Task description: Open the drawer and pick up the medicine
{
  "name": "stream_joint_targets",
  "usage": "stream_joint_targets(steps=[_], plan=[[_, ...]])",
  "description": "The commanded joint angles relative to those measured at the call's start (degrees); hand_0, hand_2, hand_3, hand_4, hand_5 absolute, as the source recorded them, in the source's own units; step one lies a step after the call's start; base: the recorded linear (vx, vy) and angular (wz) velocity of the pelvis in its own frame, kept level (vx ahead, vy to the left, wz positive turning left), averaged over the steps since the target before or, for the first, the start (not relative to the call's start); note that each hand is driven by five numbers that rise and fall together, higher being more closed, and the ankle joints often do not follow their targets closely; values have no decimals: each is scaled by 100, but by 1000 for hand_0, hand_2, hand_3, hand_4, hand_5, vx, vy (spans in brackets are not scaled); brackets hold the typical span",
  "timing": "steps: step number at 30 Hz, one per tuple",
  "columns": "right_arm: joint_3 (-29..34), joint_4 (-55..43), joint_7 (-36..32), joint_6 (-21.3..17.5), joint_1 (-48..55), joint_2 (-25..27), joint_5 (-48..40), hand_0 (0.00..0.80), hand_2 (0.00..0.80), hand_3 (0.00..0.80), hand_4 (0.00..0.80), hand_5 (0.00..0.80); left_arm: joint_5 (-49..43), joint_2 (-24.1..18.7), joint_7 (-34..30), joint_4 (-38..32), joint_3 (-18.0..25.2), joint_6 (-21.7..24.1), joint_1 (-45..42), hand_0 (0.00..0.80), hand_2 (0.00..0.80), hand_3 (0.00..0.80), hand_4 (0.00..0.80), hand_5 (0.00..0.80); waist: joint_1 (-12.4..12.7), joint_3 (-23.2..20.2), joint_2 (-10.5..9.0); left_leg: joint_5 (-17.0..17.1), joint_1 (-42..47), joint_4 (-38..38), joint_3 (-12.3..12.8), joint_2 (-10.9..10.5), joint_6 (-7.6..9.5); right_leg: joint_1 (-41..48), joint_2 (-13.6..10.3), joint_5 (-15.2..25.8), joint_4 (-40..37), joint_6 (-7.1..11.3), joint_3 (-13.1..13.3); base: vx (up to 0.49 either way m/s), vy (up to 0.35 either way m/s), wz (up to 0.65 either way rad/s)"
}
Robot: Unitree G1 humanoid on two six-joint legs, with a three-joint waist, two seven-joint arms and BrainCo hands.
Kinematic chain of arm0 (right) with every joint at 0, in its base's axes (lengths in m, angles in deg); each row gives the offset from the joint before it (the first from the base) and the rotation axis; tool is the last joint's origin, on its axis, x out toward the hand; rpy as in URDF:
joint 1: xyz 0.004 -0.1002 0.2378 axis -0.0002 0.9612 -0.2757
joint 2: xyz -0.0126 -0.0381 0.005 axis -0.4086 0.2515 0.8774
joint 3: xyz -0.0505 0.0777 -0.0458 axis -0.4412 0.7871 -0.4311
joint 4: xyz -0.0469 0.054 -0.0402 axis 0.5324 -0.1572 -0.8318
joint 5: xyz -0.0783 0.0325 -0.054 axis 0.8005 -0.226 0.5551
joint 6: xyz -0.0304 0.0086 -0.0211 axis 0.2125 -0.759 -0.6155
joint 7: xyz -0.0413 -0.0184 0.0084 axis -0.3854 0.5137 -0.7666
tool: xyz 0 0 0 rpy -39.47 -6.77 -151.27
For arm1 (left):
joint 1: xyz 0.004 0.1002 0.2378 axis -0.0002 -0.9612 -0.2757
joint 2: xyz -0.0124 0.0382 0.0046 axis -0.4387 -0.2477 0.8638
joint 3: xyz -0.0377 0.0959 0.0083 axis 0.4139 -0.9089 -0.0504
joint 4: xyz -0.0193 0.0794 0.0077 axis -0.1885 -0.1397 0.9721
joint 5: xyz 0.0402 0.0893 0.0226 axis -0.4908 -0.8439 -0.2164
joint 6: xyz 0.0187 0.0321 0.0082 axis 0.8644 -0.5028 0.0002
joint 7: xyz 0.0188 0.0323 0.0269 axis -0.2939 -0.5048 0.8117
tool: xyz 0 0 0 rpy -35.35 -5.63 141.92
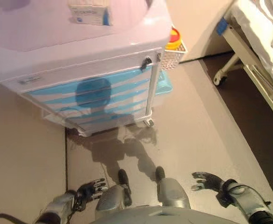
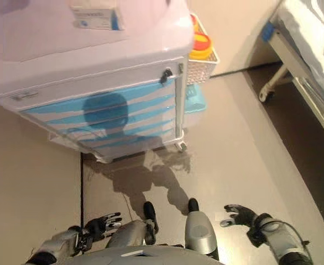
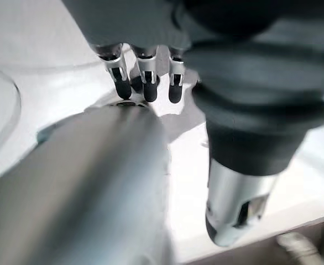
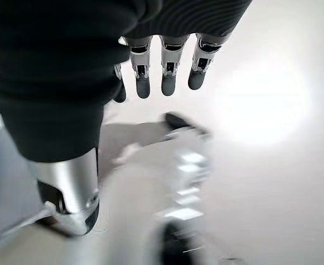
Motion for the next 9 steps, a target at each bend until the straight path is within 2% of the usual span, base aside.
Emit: stream_joint_targets(steps=[1,5,9], plan=[[-81,43,345,-410,222,-67,-1089,0,0,0,0,0,684,79,-333,-375,103,268,-110,0,0,0,0,0,127,-447,50,-467,-108,89,-755,-137,-33,-218,230,-299,481,-46,-242,-20,-88,29],[-91,282,227,-809,173,-536,-1768,0,0,0,0,0,1122,295,-464,-411,159,430,-260,0,0,0,0,0,259,-611,86,-364,-79,-40,-879,-107,-115,-61,263,-345,362,-108,-452,-31,-60,28],[-183,677,21,-961,38,-856,-2183,0,0,0,0,0,1511,537,-443,-282,181,606,-248,0,0,0,0,0,360,-701,95,-315,-41,-111,-961,-104,-156,66,271,-366,263,-157,-604,-23,-21,17]])
